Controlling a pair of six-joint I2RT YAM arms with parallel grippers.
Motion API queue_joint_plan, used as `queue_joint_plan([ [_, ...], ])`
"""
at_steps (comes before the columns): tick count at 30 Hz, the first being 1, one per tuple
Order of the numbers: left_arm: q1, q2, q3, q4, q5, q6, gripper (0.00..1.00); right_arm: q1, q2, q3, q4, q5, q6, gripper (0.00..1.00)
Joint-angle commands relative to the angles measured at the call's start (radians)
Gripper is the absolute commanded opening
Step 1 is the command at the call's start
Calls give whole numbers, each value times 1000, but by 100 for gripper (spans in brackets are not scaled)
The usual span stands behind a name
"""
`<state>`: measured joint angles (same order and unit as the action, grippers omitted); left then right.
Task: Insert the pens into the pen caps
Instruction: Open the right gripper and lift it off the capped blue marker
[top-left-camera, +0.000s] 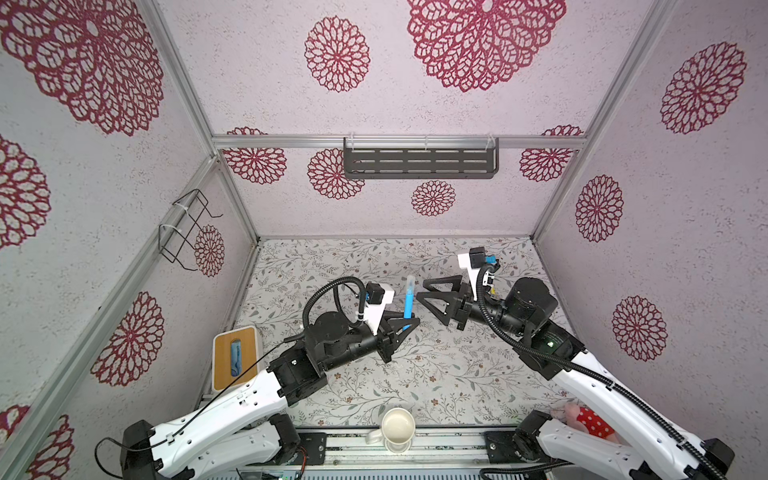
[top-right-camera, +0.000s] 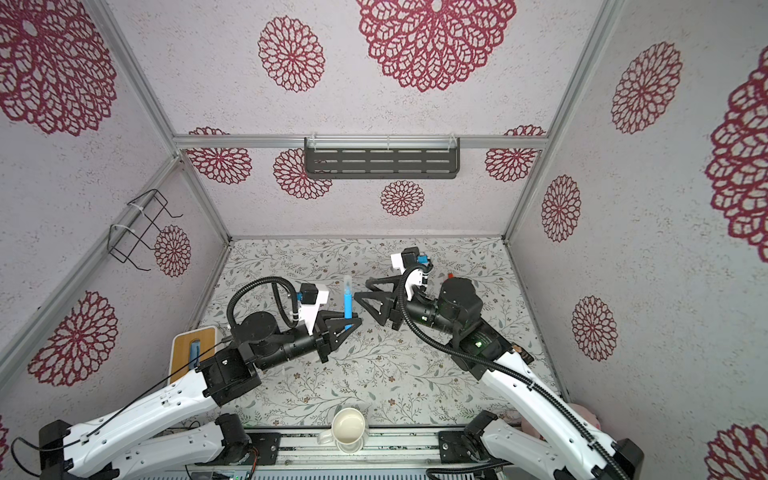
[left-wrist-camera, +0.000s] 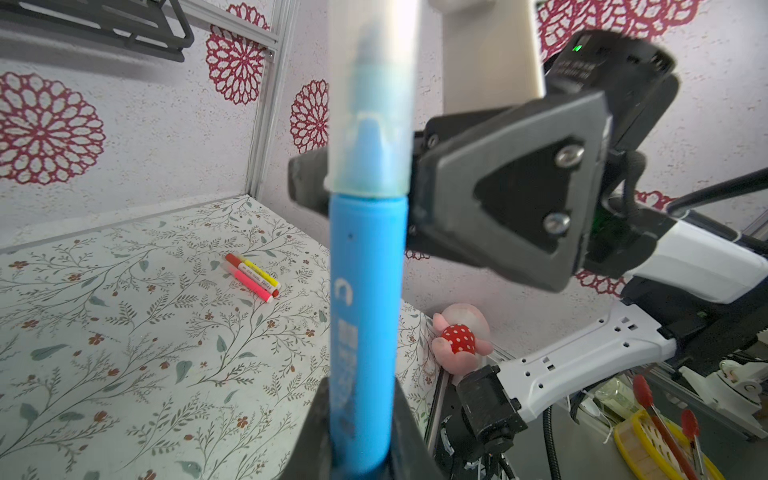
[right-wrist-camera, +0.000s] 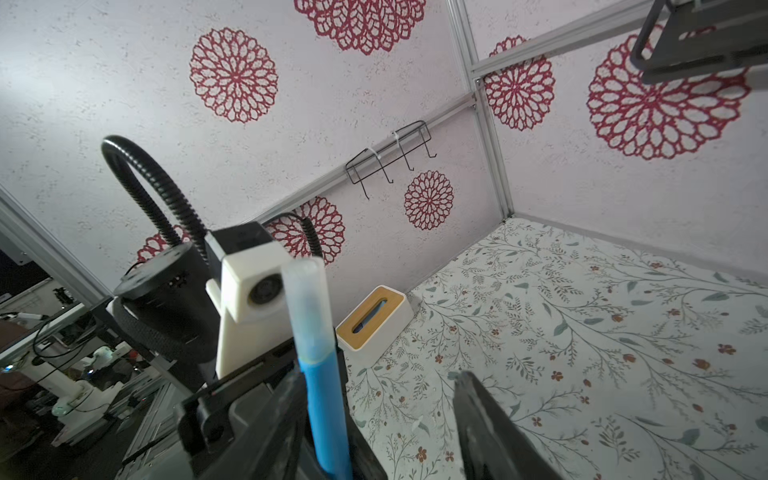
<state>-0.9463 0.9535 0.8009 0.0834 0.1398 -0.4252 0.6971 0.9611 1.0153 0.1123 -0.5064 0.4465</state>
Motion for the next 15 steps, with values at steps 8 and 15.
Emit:
queue_joint_plan([
  [8,-6,-7,-19,-19,-29,21,0,2,50,173,-109,93,-59,62],
  [15,-16,2,-19,-19,-36,21,0,2,105,220,-113,93,-37,62],
])
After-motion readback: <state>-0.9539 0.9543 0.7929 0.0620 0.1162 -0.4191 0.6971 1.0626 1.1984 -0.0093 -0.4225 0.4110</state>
